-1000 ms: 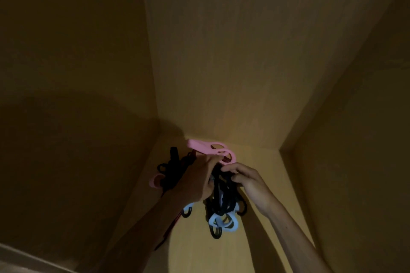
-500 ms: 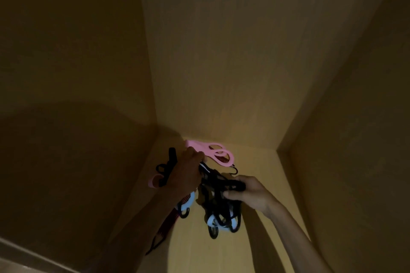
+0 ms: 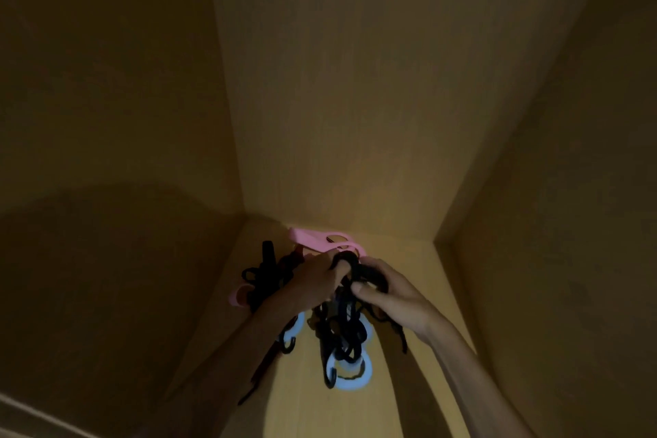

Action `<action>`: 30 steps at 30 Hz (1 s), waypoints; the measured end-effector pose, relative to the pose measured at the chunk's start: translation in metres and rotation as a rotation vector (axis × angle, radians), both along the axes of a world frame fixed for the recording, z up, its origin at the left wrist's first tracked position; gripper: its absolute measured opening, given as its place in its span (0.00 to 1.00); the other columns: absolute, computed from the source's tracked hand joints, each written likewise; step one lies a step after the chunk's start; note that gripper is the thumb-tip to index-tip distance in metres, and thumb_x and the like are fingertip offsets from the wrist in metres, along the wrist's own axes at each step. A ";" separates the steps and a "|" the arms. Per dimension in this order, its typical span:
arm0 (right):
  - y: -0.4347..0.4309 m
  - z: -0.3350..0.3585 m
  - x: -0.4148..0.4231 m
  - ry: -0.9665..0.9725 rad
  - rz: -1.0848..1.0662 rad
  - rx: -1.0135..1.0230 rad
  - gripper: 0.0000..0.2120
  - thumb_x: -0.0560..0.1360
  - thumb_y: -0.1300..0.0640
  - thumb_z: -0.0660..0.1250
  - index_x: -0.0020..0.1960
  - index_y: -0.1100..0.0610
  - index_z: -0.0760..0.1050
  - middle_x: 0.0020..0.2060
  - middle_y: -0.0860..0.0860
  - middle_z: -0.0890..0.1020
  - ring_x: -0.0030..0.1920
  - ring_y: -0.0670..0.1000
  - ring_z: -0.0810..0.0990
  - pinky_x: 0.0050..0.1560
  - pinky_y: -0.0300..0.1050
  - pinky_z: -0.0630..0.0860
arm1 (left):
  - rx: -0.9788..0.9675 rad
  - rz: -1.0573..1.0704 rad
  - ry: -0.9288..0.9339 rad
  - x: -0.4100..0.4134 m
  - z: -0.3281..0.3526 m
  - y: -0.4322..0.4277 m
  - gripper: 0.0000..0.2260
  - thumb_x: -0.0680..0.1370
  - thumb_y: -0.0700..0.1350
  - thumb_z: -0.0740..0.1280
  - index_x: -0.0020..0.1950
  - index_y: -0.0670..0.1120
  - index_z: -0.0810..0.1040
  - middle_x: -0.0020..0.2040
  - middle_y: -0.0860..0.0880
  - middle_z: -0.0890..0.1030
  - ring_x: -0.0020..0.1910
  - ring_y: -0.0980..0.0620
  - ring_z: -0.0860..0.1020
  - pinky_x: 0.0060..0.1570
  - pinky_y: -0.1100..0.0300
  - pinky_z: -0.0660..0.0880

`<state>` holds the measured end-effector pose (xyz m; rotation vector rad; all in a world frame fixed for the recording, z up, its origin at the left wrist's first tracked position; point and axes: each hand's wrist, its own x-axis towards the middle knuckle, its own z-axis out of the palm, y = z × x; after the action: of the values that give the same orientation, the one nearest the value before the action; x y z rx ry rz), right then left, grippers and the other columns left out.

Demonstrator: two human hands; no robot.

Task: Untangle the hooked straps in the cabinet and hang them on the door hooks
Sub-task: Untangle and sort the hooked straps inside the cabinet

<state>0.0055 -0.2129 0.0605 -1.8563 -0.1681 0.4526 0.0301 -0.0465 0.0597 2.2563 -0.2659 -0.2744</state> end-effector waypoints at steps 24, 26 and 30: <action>-0.011 -0.015 -0.002 -0.106 -0.219 -0.090 0.06 0.81 0.56 0.59 0.53 0.58 0.70 0.39 0.53 0.72 0.40 0.54 0.72 0.41 0.44 0.64 | 0.383 -0.231 0.181 0.009 -0.073 0.024 0.12 0.71 0.42 0.65 0.54 0.43 0.80 0.54 0.45 0.82 0.53 0.47 0.80 0.54 0.54 0.78; -0.011 -0.011 -0.003 -0.087 -0.198 -0.038 0.06 0.80 0.57 0.60 0.55 0.56 0.73 0.41 0.55 0.75 0.44 0.56 0.76 0.42 0.43 0.66 | 0.363 -0.151 0.220 0.010 -0.077 0.025 0.16 0.71 0.45 0.66 0.59 0.44 0.77 0.57 0.45 0.80 0.53 0.47 0.79 0.54 0.52 0.78; -0.009 0.002 -0.005 -0.060 -0.100 -0.002 0.08 0.80 0.59 0.61 0.56 0.56 0.76 0.50 0.58 0.80 0.53 0.55 0.79 0.47 0.45 0.73 | -0.095 -0.066 0.183 -0.003 -0.028 0.006 0.15 0.73 0.43 0.64 0.59 0.48 0.69 0.50 0.43 0.77 0.45 0.47 0.77 0.48 0.49 0.75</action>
<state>0.0005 -0.2223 0.0628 -1.8717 -0.1152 0.3280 0.0269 -0.0402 0.0313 2.1147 -0.2509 -0.4902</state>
